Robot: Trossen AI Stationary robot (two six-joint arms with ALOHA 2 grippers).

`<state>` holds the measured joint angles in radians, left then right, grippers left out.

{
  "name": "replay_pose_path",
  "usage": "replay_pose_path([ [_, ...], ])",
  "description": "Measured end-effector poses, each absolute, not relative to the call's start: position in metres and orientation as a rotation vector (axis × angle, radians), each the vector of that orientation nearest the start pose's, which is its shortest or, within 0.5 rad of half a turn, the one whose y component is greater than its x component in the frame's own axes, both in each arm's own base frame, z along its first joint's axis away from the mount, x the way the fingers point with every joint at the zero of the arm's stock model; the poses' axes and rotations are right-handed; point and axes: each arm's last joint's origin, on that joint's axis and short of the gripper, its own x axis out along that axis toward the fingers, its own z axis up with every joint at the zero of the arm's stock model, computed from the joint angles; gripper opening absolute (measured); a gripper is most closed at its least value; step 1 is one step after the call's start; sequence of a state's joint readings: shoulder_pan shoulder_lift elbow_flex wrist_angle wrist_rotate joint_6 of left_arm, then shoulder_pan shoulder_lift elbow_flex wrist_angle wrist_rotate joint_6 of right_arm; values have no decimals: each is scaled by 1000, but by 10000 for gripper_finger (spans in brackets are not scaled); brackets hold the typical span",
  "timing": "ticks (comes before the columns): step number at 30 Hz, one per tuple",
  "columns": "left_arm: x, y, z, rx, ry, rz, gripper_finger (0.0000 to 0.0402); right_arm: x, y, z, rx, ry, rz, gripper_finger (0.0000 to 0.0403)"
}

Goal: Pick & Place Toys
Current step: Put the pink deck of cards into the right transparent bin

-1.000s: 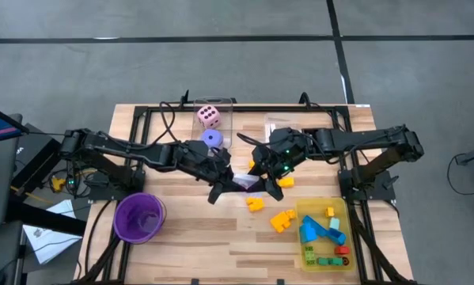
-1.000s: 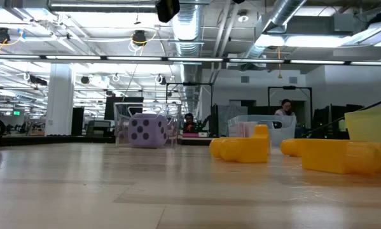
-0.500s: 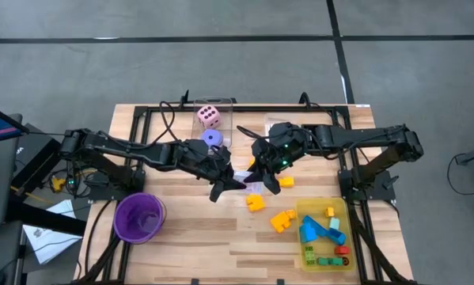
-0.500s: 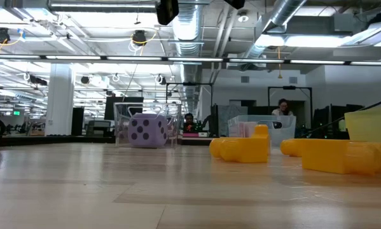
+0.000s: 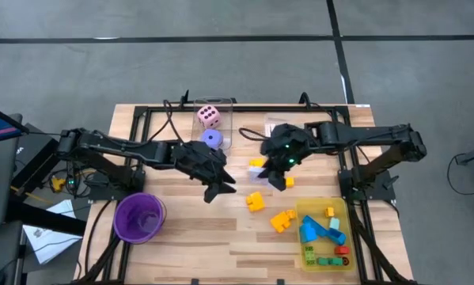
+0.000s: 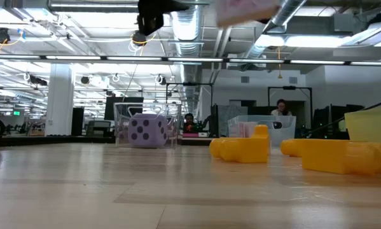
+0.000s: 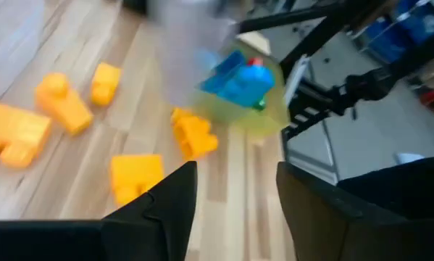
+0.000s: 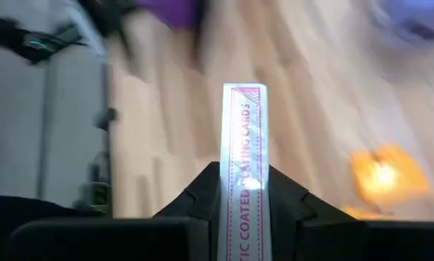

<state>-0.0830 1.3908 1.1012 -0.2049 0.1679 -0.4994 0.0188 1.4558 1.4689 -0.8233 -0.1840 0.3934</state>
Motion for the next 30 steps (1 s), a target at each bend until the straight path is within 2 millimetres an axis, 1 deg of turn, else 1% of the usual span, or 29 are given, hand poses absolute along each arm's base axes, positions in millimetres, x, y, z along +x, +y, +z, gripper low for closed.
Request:
replay_pose_path([
  [3, 300, -31, 311, -505, 540, -125, 195, 286, 5, 360, 442, 895, -94, 59],
  [5, 297, -31, 318, -503, 511, -129, 197, 271, 0, 361, 468, 918, -199, 59],
  [7, 289, -30, 323, -500, 506, -109, 197, 257, -4, 362, 514, 897, -320, 59],
  [9, 284, -28, 330, -492, 464, -72, 196, 242, -10, 362, 561, 851, -443, 59],
  [12, 273, -25, 342, -480, 401, -10, 192, 224, -19, 356, 640, 770, -601, 59],
  [14, 267, -23, 349, -474, 365, 31, 189, 215, -25, 345, 673, 756, -705, 59],
  [16, 261, -21, 355, -465, 330, 67, 187, 211, -30, 335, 709, 724, -788, 59],
  [18, 255, -19, 360, -460, 298, 97, 186, 211, -34, 323, 705, 700, -860, 59],
  [21, 251, -18, 364, -439, 270, 114, 187, 217, -40, 308, 708, 649, -915, 59],
  [23, 250, -18, 366, -434, 263, 125, 186, 226, -46, 300, 716, 621, -934, 59],
  [27, 249, -17, 366, -434, 257, 133, 186, 237, -57, 282, 693, 669, -1008, 59],
  [30, 249, -17, 366, -436, 255, 134, 185, 243, -65, 277, 669, 667, -1039, 59],
])
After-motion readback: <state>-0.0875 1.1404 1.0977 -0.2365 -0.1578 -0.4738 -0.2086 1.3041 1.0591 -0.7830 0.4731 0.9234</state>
